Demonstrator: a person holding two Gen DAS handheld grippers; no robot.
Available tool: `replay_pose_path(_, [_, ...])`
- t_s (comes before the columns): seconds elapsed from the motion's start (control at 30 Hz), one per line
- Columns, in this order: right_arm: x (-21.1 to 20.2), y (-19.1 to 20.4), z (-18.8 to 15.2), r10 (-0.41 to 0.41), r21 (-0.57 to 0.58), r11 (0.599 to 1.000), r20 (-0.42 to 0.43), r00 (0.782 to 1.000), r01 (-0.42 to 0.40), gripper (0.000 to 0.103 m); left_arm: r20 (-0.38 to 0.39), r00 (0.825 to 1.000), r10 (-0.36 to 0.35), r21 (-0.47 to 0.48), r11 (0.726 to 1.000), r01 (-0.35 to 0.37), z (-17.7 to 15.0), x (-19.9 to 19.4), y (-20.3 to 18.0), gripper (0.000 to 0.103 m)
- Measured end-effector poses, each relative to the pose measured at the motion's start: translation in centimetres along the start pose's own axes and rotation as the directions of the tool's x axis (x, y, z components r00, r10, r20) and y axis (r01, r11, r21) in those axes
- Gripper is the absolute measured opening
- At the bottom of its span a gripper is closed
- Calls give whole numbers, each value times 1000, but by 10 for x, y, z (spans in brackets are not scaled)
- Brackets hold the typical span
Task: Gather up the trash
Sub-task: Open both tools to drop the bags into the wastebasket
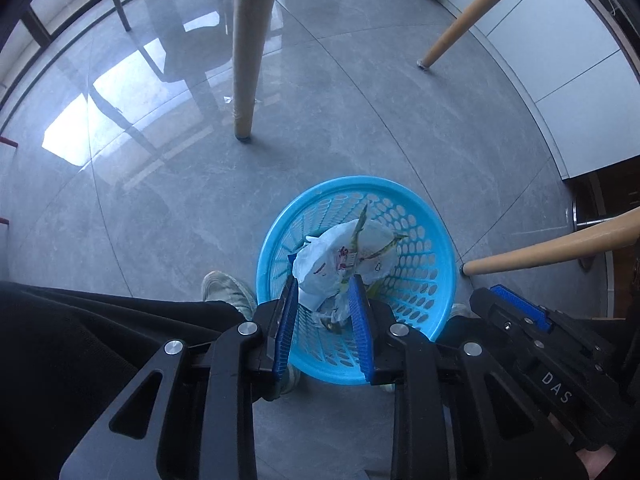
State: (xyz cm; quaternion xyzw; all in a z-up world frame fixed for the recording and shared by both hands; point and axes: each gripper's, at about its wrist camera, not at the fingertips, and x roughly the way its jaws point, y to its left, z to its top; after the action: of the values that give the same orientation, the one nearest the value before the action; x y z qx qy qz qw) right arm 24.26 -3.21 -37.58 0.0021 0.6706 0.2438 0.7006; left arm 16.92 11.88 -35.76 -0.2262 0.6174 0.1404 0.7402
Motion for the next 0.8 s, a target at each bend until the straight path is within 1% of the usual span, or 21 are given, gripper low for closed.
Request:
replay_pose_path(0.1, [-10,-2,-6,-5,12,1000,-2,1000,5,27,18,1000,9,9,1000,-9,-5,-10,0,25])
replay_pose_path(0.17, [-21,-3,-10,-10,22,1000,0,1000,10,37,30,1000,9,21,1000,-10,-10,-17,-3,25])
replay_pose_path(0.3, [-46,-3,-27,-26,32,999,-14,1000,26,38,79,997,5,74,997,-10,-19,-41,-13,25])
replay_pose_path(0.37, [-62,-4,-38,-21,33,999,-5,1000,22,43,88,996,-8,82,997,1,-25,-50,-15,25])
replay_pose_path(0.43, [-77,-4,-49,-28,18,999,16,999,28,46,80,996,-37,87,996,30,-34,-60,-16,26])
replay_pose_path(0.5, [-91,0,-59,-36,-8,999,36,999,36,49,96,995,-24,119,993,13,-44,-70,-19,27])
replay_pose_path(0.57, [-104,5,-68,-47,-32,998,58,997,49,55,107,994,-23,142,990,8,-53,-80,-21,30])
replay_pose_path(0.6, [-111,7,-72,-52,-43,998,74,996,55,55,113,993,-23,152,988,5,-57,-84,-22,32])
replay_pose_path(0.63, [-118,9,-75,-53,-54,997,87,995,58,56,125,992,-16,165,986,-5,-61,-90,-23,36])
replay_pose_path(0.67, [-124,11,-79,-53,-65,996,99,994,59,57,143,990,-5,178,984,-21,-66,-96,-25,41])
replay_pose_path(0.73, [-136,12,-86,-54,-86,994,126,991,65,59,180,984,8,199,979,-44,-73,-109,-26,44])
replay_pose_path(0.8, [-149,16,-93,-52,-108,992,156,986,69,59,222,975,6,225,973,-57,-78,-125,-29,48])
